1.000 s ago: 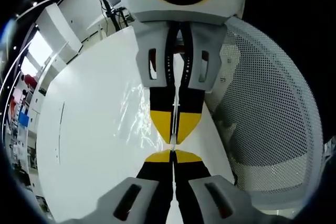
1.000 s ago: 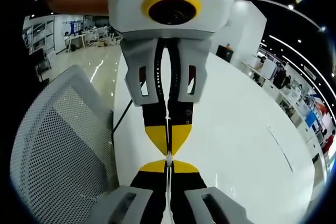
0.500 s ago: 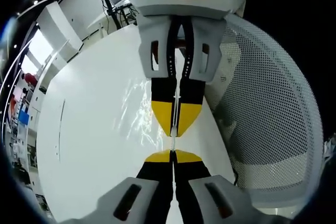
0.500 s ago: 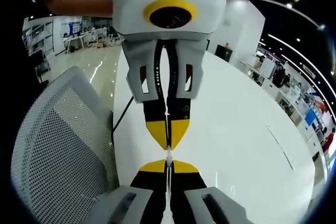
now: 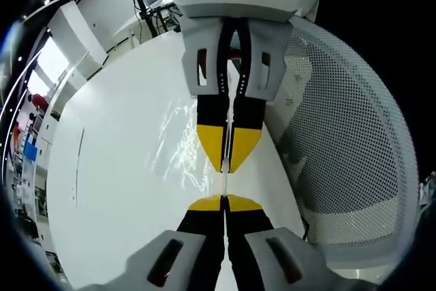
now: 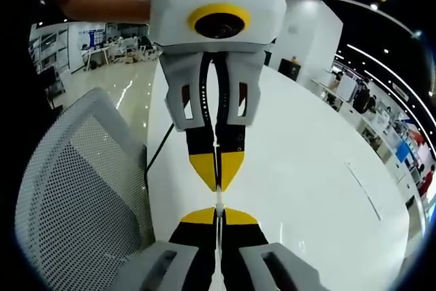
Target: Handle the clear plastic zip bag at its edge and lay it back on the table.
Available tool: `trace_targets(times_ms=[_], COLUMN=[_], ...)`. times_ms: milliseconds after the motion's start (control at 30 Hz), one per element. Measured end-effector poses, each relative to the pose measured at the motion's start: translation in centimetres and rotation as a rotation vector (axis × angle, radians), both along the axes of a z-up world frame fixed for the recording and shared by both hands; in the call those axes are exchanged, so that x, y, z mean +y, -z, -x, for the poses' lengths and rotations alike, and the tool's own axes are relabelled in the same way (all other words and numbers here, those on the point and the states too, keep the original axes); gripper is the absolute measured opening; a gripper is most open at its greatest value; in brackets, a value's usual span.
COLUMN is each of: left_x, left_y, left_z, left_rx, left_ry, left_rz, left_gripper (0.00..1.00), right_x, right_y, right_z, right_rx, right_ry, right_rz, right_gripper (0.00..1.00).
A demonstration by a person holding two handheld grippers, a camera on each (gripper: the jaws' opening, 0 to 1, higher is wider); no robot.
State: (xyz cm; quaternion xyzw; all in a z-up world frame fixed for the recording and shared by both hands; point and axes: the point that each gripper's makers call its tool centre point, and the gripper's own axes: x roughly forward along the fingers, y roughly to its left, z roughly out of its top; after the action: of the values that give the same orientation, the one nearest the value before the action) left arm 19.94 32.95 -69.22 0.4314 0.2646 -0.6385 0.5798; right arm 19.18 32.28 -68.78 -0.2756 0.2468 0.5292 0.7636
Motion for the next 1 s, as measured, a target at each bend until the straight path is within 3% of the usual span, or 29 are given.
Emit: trace_targets(times_ms=[1000], left_x=[0.41], left_y=[0.06], left_z=[-0.17], left_rx=[0.01], left_ry=[-0.008], left_rz=[-0.003], left_gripper=[0.0], right_x=[-0.01], right_y=[-0.04], right_z=[0.01], right_rx=[0.004], right_ry=[0.009], right_rz=[-0.007], right_gripper=[0.0])
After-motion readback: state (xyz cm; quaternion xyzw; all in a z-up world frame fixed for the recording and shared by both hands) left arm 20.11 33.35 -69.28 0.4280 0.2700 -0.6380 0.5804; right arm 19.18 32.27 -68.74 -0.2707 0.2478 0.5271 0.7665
